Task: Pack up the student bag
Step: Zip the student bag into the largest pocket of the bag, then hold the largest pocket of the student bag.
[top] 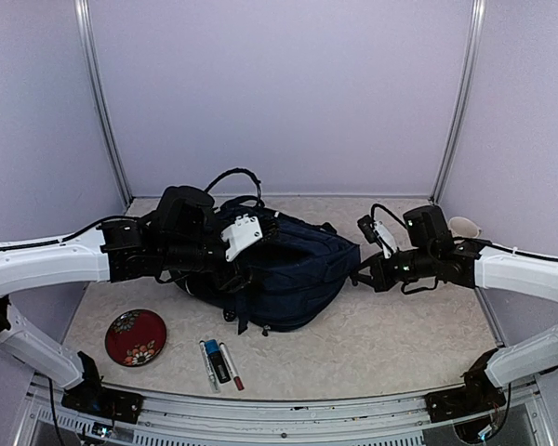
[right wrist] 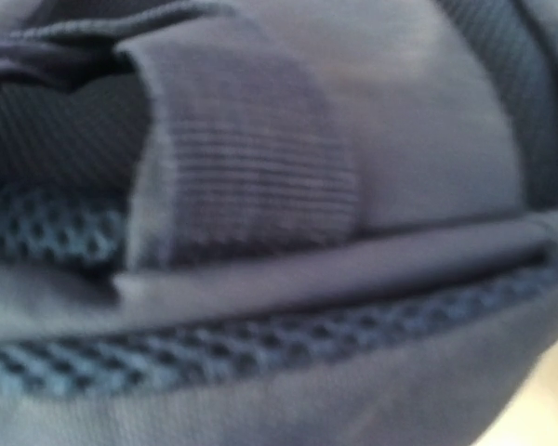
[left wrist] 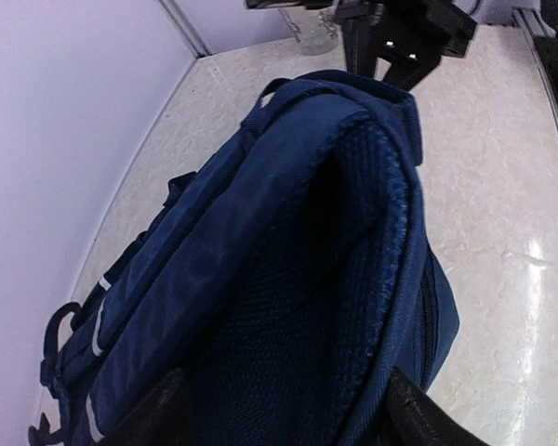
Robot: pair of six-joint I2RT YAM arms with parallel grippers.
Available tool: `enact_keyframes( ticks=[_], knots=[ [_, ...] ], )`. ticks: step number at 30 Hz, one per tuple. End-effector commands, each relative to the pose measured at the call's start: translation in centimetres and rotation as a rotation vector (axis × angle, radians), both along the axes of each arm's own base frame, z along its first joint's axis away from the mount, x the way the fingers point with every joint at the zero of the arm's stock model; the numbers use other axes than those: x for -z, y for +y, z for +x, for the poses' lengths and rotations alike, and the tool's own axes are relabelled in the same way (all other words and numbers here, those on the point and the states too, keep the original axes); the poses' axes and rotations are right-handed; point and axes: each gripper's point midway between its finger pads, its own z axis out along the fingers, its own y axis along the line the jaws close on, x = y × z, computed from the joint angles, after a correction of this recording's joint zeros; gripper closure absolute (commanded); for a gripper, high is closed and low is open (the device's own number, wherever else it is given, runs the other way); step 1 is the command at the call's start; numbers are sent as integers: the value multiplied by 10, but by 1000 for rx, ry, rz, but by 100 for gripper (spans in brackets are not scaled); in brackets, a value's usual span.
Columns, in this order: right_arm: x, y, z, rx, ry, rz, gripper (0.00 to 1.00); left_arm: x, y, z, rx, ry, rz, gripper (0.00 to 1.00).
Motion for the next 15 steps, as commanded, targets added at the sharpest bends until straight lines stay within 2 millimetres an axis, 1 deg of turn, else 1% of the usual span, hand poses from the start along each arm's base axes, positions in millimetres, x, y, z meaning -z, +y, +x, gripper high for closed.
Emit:
enact_keyframes(
  ticks=[1, 3, 4, 5, 6, 7, 8, 9, 12, 15],
  knots=[
    [-29, 21, 3, -75, -93, 55, 100, -28, -34, -49, 152, -38, -35, 27],
    [-30, 22, 3, -81, -94, 60, 100, -37, -61, -70, 208, -60, -44, 21],
    [-31, 23, 3, -83, -93, 61, 100, -40, -73, -76, 229, -54, -48, 16],
    [-31, 22, 3, -82, -94, 63, 100, -36, -82, -76, 232, -40, -37, 11],
    [-31, 21, 3, -75, -93, 61, 100, -34, -89, -70, 210, -37, -27, 6],
    [-32, 20, 2, -70, -93, 61, 100, -30, -94, -60, 170, -41, -16, 4],
    [-33, 19, 2, -64, -96, 63, 100, -23, -98, -49, 127, -44, 2, 3],
    [-34, 18, 1, -61, -101, 66, 100, -24, -102, -36, 80, -57, 9, 3],
    [-35, 15, 0, -51, -110, 73, 100, -10, -113, -7, -42, -103, 67, 4],
    [-36, 14, 0, -44, -114, 72, 100, 0, -124, 8, -85, -119, 99, 9]
  ],
)
